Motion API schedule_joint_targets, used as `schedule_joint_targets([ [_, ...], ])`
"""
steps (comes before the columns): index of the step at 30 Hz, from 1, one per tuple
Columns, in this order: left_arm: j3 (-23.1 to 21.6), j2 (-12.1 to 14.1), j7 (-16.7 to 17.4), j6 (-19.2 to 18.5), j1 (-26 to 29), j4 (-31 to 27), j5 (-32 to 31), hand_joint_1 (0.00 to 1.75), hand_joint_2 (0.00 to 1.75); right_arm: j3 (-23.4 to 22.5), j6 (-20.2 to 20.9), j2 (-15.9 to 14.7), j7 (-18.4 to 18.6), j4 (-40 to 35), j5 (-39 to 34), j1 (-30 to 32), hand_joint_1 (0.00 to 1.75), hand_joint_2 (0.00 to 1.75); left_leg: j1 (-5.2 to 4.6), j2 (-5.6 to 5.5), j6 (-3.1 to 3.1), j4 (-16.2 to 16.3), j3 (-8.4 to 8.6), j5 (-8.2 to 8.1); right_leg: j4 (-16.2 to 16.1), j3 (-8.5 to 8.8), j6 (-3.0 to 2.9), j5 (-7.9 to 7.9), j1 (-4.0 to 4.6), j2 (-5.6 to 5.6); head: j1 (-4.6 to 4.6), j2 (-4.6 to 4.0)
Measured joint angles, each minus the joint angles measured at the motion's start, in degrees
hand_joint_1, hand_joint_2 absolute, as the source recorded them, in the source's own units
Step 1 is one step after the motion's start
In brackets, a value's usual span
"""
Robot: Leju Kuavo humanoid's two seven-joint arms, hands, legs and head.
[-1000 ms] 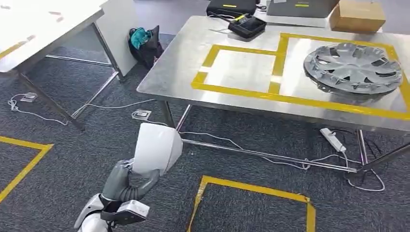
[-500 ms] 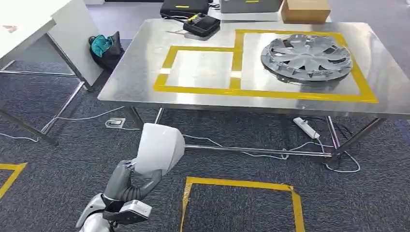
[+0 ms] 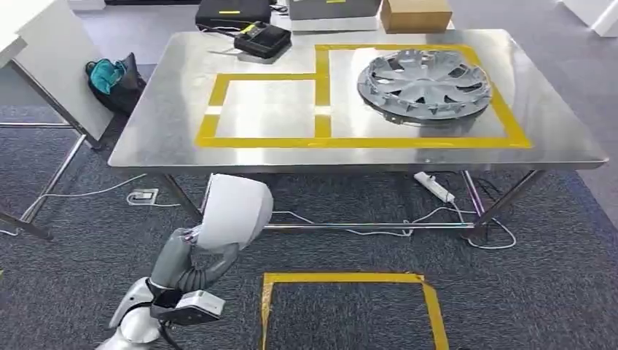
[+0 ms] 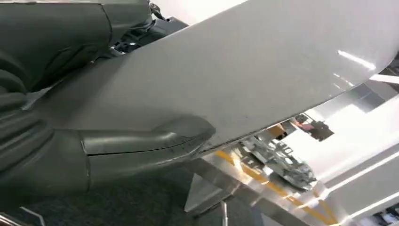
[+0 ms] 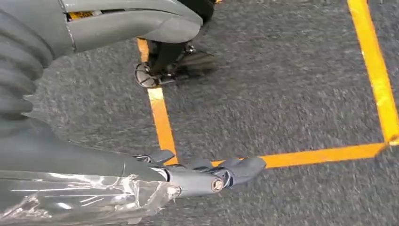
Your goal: Take the parts from the cabinet and place them on the table.
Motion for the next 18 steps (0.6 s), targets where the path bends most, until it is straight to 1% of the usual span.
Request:
schedule_joint_targets([
  [1,-0.02,-0.11,0.00,0.00,0.02,0.00,0.00,1.75,1.75,0.00,0.00,-0.09,0.00,0.04,0.04,-0.07,0.00,1.75,0.42,-0.04,0.09,-0.13,0.66,0.04,0.34,-0.66,0.24,-0.52,-0.03,-0.22,-0.11,0.02],
  [2,-0.02,-0.11,0.02,0.02,-0.09,0.00,0.00,1.75,1.75,0.00,-0.04,-0.17,-0.02,0.11,0.09,-0.21,0.00,1.75,0.46,-0.02,0.38,-0.20,1.19,-0.21,2.13,-1.12,0.55,-1.28,0.06,-1.07,0.11,0.00],
  [3,-0.04,-0.13,0.04,0.04,-0.23,0.00,0.00,1.75,1.75,0.00,-0.07,-0.20,-0.02,0.24,0.26,-0.44,0.00,1.75,0.47,0.07,0.66,-0.20,1.49,-0.51,5.77,-3.10,0.66,-2.79,0.05,-1.57,0.50,0.02],
  [5,-0.04,-0.11,0.09,0.11,-0.29,0.00,0.00,1.75,1.75,-0.02,-0.07,-0.39,-0.02,0.39,0.39,-0.45,0.00,1.75,0.47,0.20,0.69,-0.17,1.99,-1.22,15.17,-8.91,1.10,-6.17,-0.09,-1.97,0.57,0.00],
  [6,-0.04,-0.11,0.13,0.13,-0.26,0.00,0.00,1.75,1.75,-0.02,-0.07,-0.42,-0.02,0.48,0.44,-0.30,0.00,1.75,0.48,0.20,0.70,-0.17,2.39,-1.59,17.83,-10.94,1.24,-6.66,-0.14,-1.97,0.52,0.00],
  [7,-0.04,-0.11,0.18,0.13,-0.24,0.02,0.00,1.75,1.75,-0.07,-0.07,-0.46,0.00,0.59,0.46,-0.14,0.00,1.75,0.52,0.18,0.64,-0.17,2.90,-1.98,17.58,-11.51,1.38,-5.60,-0.22,-1.98,0.59,0.02],
  [8,-0.04,-0.11,0.20,0.13,-0.24,0.00,0.00,1.75,1.75,-0.11,-0.11,-0.52,0.00,0.66,0.59,-0.09,0.00,1.75,0.60,0.16,0.51,-0.16,3.59,-2.44,15.08,-10.80,1.37,-3.33,-0.27,-1.98,0.52,0.00],
  [9,-0.04,-0.11,0.20,0.15,-0.27,0.00,0.00,1.75,1.75,-0.24,-0.22,-0.61,0.00,0.70,0.63,-0.13,0.00,1.75,0.74,0.16,0.28,-0.16,4.47,-3.02,10.39,-8.99,1.34,-0.07,-0.31,-2.02,0.55,0.00],
  [10,-0.04,-0.13,0.20,0.15,-0.30,0.00,0.00,1.75,1.75,-0.39,-0.31,-0.66,0.00,0.77,0.66,-0.17,0.00,1.75,0.95,0.17,-0.05,-0.16,5.44,-3.69,4.92,-6.73,1.47,3.14,-0.41,-2.23,0.57,0.00],
  [11,-0.04,-0.15,0.20,0.15,-0.34,0.02,0.00,1.75,1.75,-0.50,-0.33,-0.66,0.00,0.92,0.68,-0.11,0.00,1.75,0.81,0.22,-0.53,-0.19,5.76,-4.29,1.74,-5.43,1.78,4.56,-0.43,-2.61,0.68,0.00],
  [12,-0.02,-0.15,0.22,0.17,-0.45,0.00,0.02,1.75,1.75,-0.52,-0.31,-0.66,0.00,1.18,0.81,-0.41,0.00,1.75,0.62,0.17,-0.87,0.03,5.99,-4.66,0.49,-5.34,0.99,2.04,-0.11,-2.71,0.98,0.00],
  [13,-0.02,-0.20,0.24,0.17,-0.58,0.00,0.00,1.75,1.75,-0.54,-0.31,-0.66,0.13,1.29,0.85,-0.53,0.00,1.75,0.45,0.21,-1.19,-0.48,5.72,-4.94,1.00,-4.80,-0.06,2.03,-0.08,-2.61,0.87,0.02],
  [14,-0.02,-0.20,0.24,0.17,-0.60,0.00,0.00,1.75,1.75,-0.55,-0.33,-0.70,0.11,1.29,0.90,-0.44,0.00,1.75,0.45,0.27,-1.55,-0.55,6.47,-4.82,0.80,-4.93,-0.54,2.36,-0.13,-2.44,0.72,0.00],
  [15,-0.02,-0.24,0.24,0.22,-0.58,0.00,0.02,1.75,1.75,-0.59,-0.35,-0.74,0.13,1.31,0.94,-0.26,0.00,1.75,0.46,0.24,-1.79,-0.80,6.83,-4.89,0.81,-4.64,-0.92,2.15,-0.15,-2.35,0.85,0.02],
  [16,-0.02,-0.24,0.24,0.26,-0.71,0.00,0.00,1.75,1.75,-0.61,-0.37,-0.74,0.15,1.35,0.98,-0.29,0.00,1.75,0.56,0.25,-2.07,-0.69,7.10,-5.22,0.65,-3.76,-1.31,2.07,-0.34,-2.10,0.65,0.02],
  [17,-0.02,-0.24,0.26,0.35,-0.85,0.00,0.02,1.75,1.75,-0.63,-0.44,-0.74,0.15,1.38,1.09,-0.27,0.00,1.75,0.59,0.20,-2.24,1.49,6.23,-4.99,0.52,-3.14,-1.63,1.82,-0.36,-2.02,0.68,0.02],
  [18,-0.02,-0.24,0.26,0.37,-1.02,0.00,0.02,1.75,1.75,-0.63,-0.35,-0.74,0.17,1.38,1.22,-0.37,0.00,1.75,0.58,0.20,-2.42,5.05,4.11,-5.46,0.39,-2.74,-1.98,1.48,-0.34,-1.92,0.41,0.02],
])
